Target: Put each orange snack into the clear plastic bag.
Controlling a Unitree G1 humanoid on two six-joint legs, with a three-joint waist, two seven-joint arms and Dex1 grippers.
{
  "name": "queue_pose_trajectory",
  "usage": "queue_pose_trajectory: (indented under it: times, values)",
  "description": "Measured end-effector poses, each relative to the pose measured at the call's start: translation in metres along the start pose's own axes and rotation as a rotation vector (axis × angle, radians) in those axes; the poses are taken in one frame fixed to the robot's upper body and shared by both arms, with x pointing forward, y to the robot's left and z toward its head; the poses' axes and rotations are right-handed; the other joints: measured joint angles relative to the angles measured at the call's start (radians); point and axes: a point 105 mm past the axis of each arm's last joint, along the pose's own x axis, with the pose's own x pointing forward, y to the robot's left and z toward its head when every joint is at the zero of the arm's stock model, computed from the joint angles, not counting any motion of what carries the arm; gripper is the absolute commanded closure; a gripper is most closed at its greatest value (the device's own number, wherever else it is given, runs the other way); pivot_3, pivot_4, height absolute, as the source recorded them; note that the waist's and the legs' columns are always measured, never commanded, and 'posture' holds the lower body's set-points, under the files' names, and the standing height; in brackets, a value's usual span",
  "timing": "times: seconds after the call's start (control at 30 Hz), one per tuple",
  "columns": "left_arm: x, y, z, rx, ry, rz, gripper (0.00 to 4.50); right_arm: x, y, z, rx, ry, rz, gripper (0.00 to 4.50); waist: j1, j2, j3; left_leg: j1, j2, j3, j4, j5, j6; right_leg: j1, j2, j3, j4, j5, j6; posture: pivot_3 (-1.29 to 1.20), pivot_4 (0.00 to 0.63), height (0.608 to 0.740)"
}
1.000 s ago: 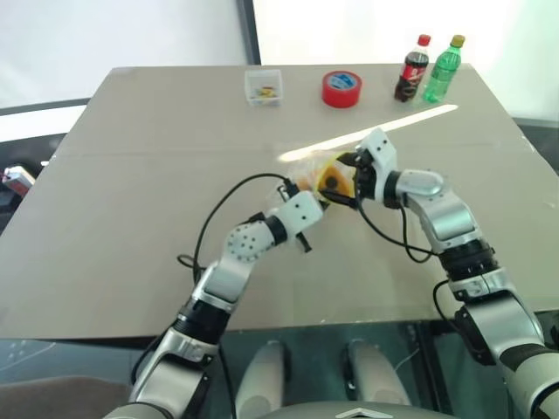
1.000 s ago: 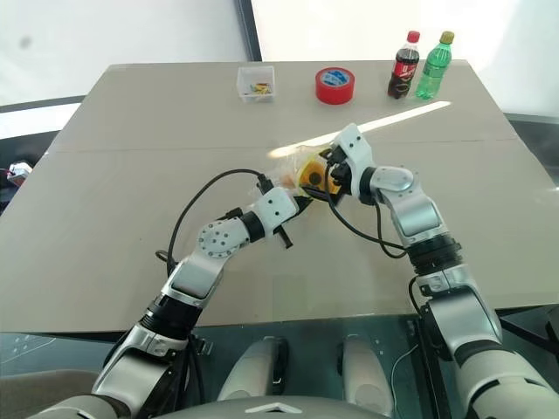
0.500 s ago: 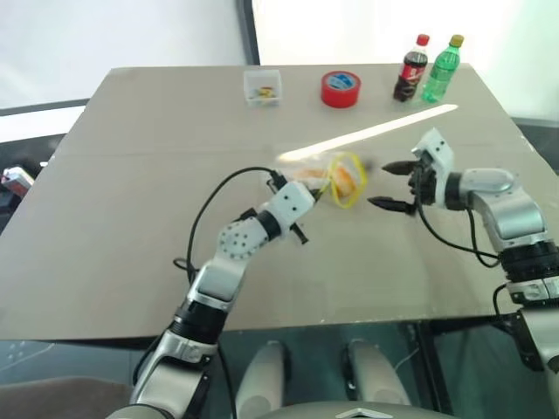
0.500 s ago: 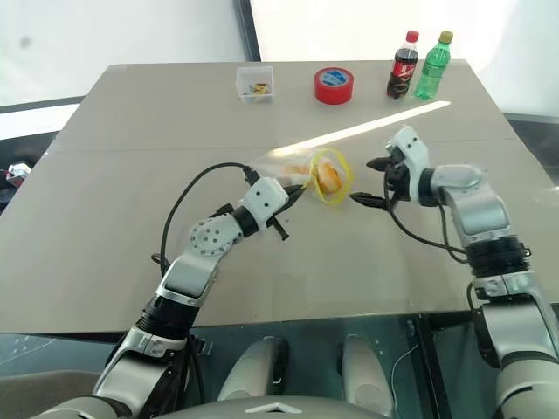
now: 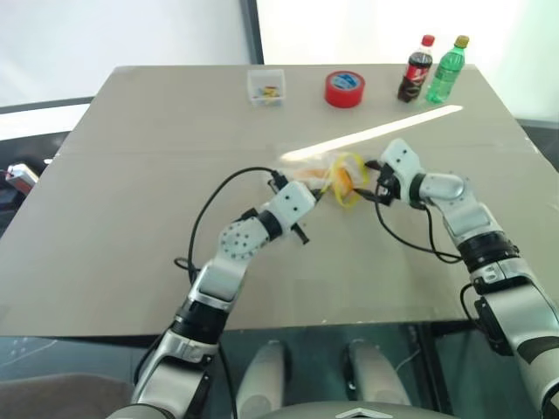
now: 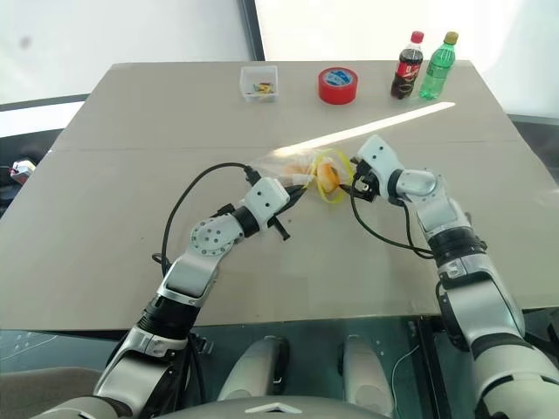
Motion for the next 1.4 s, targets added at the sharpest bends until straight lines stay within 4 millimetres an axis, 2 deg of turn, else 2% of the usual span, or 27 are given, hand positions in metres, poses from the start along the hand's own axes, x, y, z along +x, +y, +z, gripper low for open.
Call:
queue_pose_trajectory:
  times: [0.1, 0.13, 0.47, 0.53, 0.67, 0.77, 0.87, 0.9, 0.97, 1.03, 1.07, 1.13, 1.2, 1.3, 1.4]
  values:
    - [0.0, 0.0, 0.0, 0.0, 0.0, 0.002, 4.5, 0.0, -0.001, -0.001, -0.016, -0.004, 0.001, 4.2, -0.004, 0.0, 0.0, 0.0, 0.0, 0.0, 0.0, 0.0, 0.0, 0.0, 0.0, 0.0, 0.0, 0.0, 0.0, 0.0, 0.15, 0.74]
    - [0.0, 0.0, 0.0, 0.0, 0.0, 0.002, 4.5, 0.0, -0.002, 0.001, -0.023, -0.009, 0.0, 4.42, -0.005, 0.0, 0.0, 0.0, 0.0, 0.0, 0.0, 0.0, 0.0, 0.0, 0.0, 0.0, 0.0, 0.0, 0.0, 0.0, 0.15, 0.74]
    - [0.0, 0.001, 0.001, 0.004, -0.001, 0.007, 4.5, -0.003, -0.006, 0.002, -0.041, -0.005, -0.007, 4.42, -0.006, 0.0, 0.0, 0.0, 0.0, 0.0, 0.0, 0.0, 0.0, 0.0, 0.0, 0.0, 0.0, 0.0, 0.0, 0.0, 0.15, 0.74]
    - [0.001, 0.004, 0.003, 0.012, -0.006, 0.011, 4.5, -0.012, -0.014, 0.002, -0.056, 0.013, -0.014, 4.42, -0.003, 0.0, 0.0, 0.0, 0.0, 0.0, 0.0, 0.0, 0.0, 0.0, 0.0, 0.0, 0.0, 0.0, 0.0, 0.0, 0.15, 0.74]
    - [0.003, 0.024, 0.015, 0.009, -0.026, 0.053, 4.5, -0.04, -0.036, 0.007, -0.055, 0.06, -0.023, 4.42, 0.002, 0.001, 0.001, -0.001, 0.0, 0.0, 0.0, 0.0, 0.0, 0.0, 0.0, 0.0, 0.0, 0.0, 0.0, 0.0, 0.15, 0.74]
    - [0.004, 0.045, 0.04, 0.011, -0.074, 0.088, 4.5, -0.067, -0.056, 0.022, -0.065, 0.102, 0.001, 4.42, 0.001, 0.001, 0.001, -0.001, 0.0, 0.0, 0.0, 0.0, 0.0, 0.0, 0.0, 0.0, 0.0, 0.0, 0.0, 0.0, 0.15, 0.74]
    - [0.004, 0.064, 0.073, -0.011, -0.129, 0.08, 4.5, -0.097, -0.079, 0.057, -0.1, 0.107, 0.028, 4.42, -0.005, 0.002, 0.002, -0.001, 0.0, 0.0, 0.0, 0.0, 0.0, 0.0, 0.0, -0.001, -0.001, 0.0, 0.0, 0.0, 0.15, 0.74]
    - [0.004, 0.065, 0.076, -0.011, -0.133, 0.079, 4.5, -0.1, -0.082, 0.061, -0.104, 0.104, 0.024, 4.42, -0.007, 0.002, 0.002, -0.001, 0.0, 0.0, 0.0, 0.0, 0.0, 0.0, 0.0, -0.001, -0.001, 0.0, 0.0, 0.0, 0.15, 0.74]
    - [0.004, 0.071, 0.087, -0.022, -0.147, 0.056, 4.5, -0.111, -0.098, 0.081, -0.114, 0.075, -0.016, 4.42, -0.009, 0.002, 0.002, 0.0, 0.0, 0.0, -0.001, 0.0, 0.0, 0.0, 0.0, -0.001, -0.001, 0.0, 0.0, 0.0, 0.15, 0.74]
    - [0.003, 0.073, 0.088, -0.02, -0.138, 0.042, 4.5, -0.116, -0.106, 0.092, -0.132, 0.058, -0.042, 3.9, -0.009, 0.002, 0.002, 0.0, 0.001, 0.0, -0.001, 0.0, 0.0, 0.0, 0.0, -0.001, -0.001, 0.0, 0.0, 0.0, 0.15, 0.74]
    - [0.003, 0.073, 0.086, -0.021, -0.129, 0.033, 4.5, -0.117, -0.109, 0.093, -0.131, 0.058, -0.05, 3.49, -0.008, 0.002, 0.002, 0.0, 0.001, 0.0, -0.001, 0.0, 0.0, 0.0, 0.0, -0.001, -0.001, 0.0, 0.0, 0.0, 0.15, 0.74]
    - [0.003, 0.066, 0.078, -0.014, -0.097, -0.006, 4.5, -0.118, -0.108, 0.084, -0.124, 0.075, -0.047, 2.76, -0.005, 0.002, 0.002, 0.0, 0.0, 0.0, -0.001, 0.0, 0.0, 0.0, 0.0, 0.0, -0.001, 0.0, 0.0, 0.0, 0.15, 0.74]
    - [0.001, 0.052, 0.06, -0.021, -0.027, -0.066, 4.5, -0.116, -0.098, 0.069, -0.103, 0.111, -0.008, 1.75, -0.002, 0.002, 0.002, -0.001, 0.0, 0.0, -0.001, 0.0, 0.0, 0.0, 0.0, 0.0, -0.002, 0.0, 0.0, 0.0, 0.15, 0.74]
    - [0.002, 0.038, 0.045, -0.051, 0.025, -0.116, 4.5, -0.115, -0.084, 0.06, -0.087, 0.132, 0.052, 1.75, -0.001, 0.002, 0.003, -0.003, 0.0, 0.0, 0.0, 0.0, 0.0, -0.002, 0.0, 0.0, -0.002, 0.0, 0.0, 0.0, 0.15, 0.74]
    - [0.002, 0.036, 0.048, -0.058, 0.023, -0.13, 4.5, -0.115, -0.077, 0.083, -0.12, 0.07, 0.076, 1.75, -0.006, 0.003, 0.003, -0.002, 0.001, 0.0, -0.001, 0.0, 0.0, -0.002, 0.0, 0.0, -0.001, 0.0, 0.0, 0.0, 0.15, 0.74]
